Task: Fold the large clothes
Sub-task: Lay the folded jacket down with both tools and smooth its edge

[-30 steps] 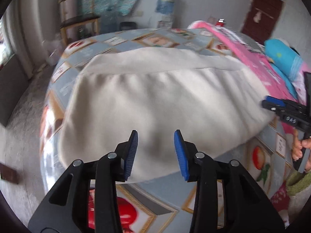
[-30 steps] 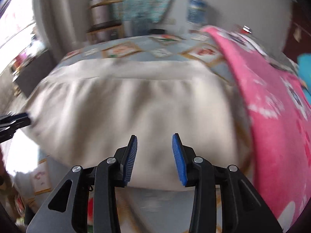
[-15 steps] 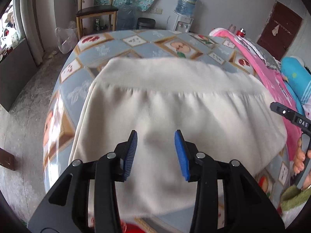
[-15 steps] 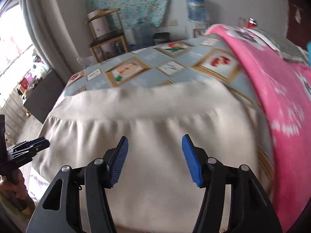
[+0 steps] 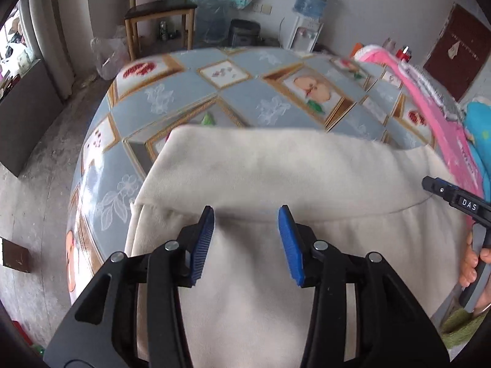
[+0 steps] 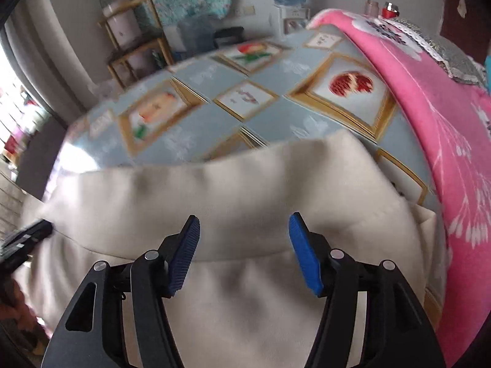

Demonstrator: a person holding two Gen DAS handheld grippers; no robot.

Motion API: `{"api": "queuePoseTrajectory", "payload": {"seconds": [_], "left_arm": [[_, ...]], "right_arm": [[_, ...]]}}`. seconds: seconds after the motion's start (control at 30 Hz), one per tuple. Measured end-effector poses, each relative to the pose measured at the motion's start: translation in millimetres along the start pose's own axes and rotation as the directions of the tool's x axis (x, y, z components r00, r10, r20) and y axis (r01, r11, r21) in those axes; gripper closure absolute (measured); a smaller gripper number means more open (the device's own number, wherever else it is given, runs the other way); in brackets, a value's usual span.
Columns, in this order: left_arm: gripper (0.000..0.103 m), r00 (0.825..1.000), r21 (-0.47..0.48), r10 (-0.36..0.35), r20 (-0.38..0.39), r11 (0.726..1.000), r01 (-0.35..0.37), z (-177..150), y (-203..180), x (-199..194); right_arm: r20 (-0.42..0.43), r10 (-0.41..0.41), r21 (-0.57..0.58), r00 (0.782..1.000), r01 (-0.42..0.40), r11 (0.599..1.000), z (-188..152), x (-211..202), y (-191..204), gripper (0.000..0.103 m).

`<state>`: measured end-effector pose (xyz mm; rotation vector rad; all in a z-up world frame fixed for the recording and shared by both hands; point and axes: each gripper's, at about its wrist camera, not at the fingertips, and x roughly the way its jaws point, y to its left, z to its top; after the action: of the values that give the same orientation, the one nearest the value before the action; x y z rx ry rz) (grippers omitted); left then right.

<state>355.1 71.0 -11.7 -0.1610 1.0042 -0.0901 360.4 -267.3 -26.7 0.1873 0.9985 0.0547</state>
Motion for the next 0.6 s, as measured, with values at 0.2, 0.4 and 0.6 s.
{"api": "queuePoseTrajectory", "payload": {"seconds": [0.2, 0.4, 0.6], "left_arm": [[0.061, 0.999, 0.107, 0.029, -0.038, 0.994, -0.025, 8, -41, 16], [0.061, 0.998, 0.105, 0.048, -0.05, 0.994, -0.042, -3, -38, 16], [0.057, 0.999, 0.153, -0.017, -0.027, 0.988, 0.021, -34, -50, -21]], "right_arm": [[-0.025, 0.023, -0.261, 0.999, -0.028, 0.965, -18, 10, 90, 0.044], [-0.042, -0.024, -0.271, 0.999, 0.012, 0.962, -30, 10, 91, 0.044], [-0.031, -0.008, -0.311, 1.0, -0.002, 0.95, -63, -24, 86, 0.044]]}}
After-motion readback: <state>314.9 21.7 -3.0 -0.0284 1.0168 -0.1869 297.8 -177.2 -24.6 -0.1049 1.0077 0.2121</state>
